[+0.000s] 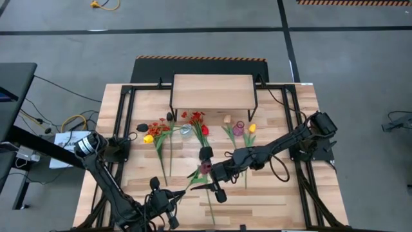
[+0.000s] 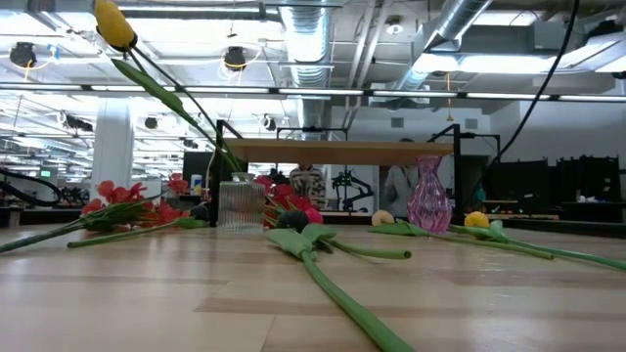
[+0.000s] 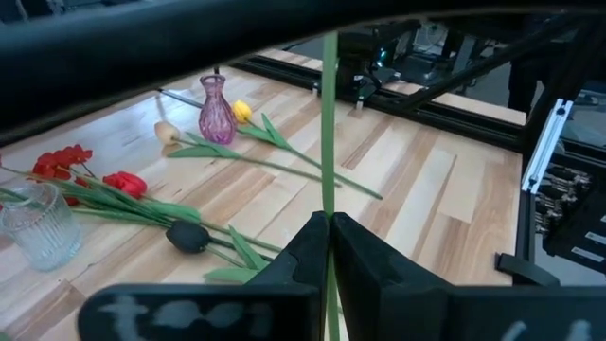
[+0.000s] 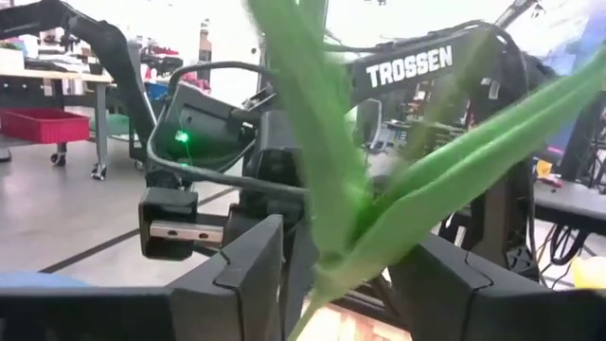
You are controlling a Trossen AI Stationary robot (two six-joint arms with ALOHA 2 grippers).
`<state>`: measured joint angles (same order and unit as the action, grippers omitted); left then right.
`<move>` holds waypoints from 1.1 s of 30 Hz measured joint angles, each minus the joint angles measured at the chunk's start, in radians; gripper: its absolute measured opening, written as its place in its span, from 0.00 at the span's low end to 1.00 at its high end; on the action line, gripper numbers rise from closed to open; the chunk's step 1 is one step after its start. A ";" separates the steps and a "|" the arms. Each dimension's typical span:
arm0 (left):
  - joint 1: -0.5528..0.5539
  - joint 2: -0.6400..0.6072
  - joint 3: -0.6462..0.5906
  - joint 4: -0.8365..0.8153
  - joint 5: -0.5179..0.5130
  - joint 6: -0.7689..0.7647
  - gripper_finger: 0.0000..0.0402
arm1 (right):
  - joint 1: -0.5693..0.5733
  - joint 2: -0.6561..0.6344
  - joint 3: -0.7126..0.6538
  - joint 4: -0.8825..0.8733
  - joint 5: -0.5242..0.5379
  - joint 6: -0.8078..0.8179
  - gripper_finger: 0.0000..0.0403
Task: Pick and place flowers into a vace then onto a shelf
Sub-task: Put the dark red flower into the transparent vase
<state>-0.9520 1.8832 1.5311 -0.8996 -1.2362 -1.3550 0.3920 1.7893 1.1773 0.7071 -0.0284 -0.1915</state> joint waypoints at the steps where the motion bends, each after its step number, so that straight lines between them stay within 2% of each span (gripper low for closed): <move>1: 0.001 0.000 0.000 0.000 0.000 0.000 0.00 | 0.000 0.000 0.001 0.000 0.000 0.000 0.41; 5: 0.001 0.000 0.000 0.000 -0.002 0.006 0.00 | -0.002 0.000 0.002 -0.009 -0.001 0.000 0.31; 9: 0.001 0.000 0.000 -0.002 0.001 0.006 0.01 | -0.009 -0.001 0.003 -0.048 -0.020 -0.014 0.06; 10: 0.001 0.000 0.000 -0.003 0.001 0.006 0.01 | -0.010 -0.001 0.003 -0.052 -0.033 -0.020 0.04; 13: 0.001 -0.001 0.000 -0.003 0.008 0.022 0.03 | -0.014 -0.007 0.003 -0.071 -0.034 -0.011 0.03; 16: 0.001 -0.014 0.025 -0.005 0.072 0.108 0.04 | -0.020 -0.031 0.003 -0.139 -0.030 -0.010 0.02; 20: 0.001 -0.025 0.110 -0.004 0.175 0.318 0.04 | -0.034 -0.088 0.003 -0.243 -0.018 0.001 0.01; 24: 0.001 -0.026 0.218 -0.004 0.231 0.600 0.04 | -0.041 -0.151 0.003 -0.357 0.011 0.000 0.01; 28: -0.003 -0.042 0.260 -0.007 0.210 0.832 0.04 | -0.041 -0.217 0.003 -0.470 0.061 -0.002 0.00; 33: 0.014 -0.125 0.236 0.013 0.133 0.969 0.04 | -0.055 -0.287 0.003 -0.572 0.061 -0.003 0.00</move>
<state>-0.9383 1.7585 1.7671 -0.8861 -1.1037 -0.3862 0.3367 1.5026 1.1801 0.1351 0.0322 -0.1940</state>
